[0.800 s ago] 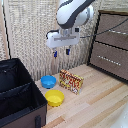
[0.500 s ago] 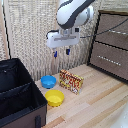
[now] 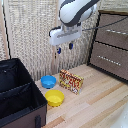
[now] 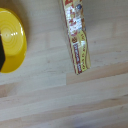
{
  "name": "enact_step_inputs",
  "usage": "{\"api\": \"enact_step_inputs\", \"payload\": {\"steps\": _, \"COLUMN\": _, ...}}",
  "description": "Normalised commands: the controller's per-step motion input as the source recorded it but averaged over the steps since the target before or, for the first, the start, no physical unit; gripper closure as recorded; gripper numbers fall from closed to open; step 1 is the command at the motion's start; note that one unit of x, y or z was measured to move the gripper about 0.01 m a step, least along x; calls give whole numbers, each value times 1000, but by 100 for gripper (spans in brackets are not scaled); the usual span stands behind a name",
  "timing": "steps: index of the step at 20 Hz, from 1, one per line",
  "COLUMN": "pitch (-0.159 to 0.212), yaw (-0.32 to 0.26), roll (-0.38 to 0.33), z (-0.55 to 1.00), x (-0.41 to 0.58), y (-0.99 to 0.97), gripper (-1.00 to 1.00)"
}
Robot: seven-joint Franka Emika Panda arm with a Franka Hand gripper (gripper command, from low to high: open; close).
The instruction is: Locate and clasp the grip of the topmost drawer. Steadily and circumspectly yank the drawer open. Discover and seize the nutrition bar using your clamp. Deposit the nutrition bar in the accessible drawer. Unclench the nutrition bar.
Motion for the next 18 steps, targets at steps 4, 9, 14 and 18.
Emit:
{"api": "enact_step_inputs", "payload": {"steps": 4, "pitch": 0, "yaw": 150, "roll": -302, "z": 296, "x": 36, "y": 0, "gripper": -100}}
{"api": "enact_step_inputs", "payload": {"steps": 9, "pitch": 0, "yaw": 140, "roll": -324, "z": 249, "x": 55, "y": 9, "gripper": -100}}
{"api": "enact_step_inputs", "payload": {"steps": 14, "pitch": 0, "yaw": 140, "roll": -356, "z": 120, "x": 11, "y": 0, "gripper": -100}}
{"api": "enact_step_inputs", "payload": {"steps": 18, "pitch": 0, "yaw": 140, "roll": -365, "z": 77, "x": 16, "y": 0, "gripper": -100}}
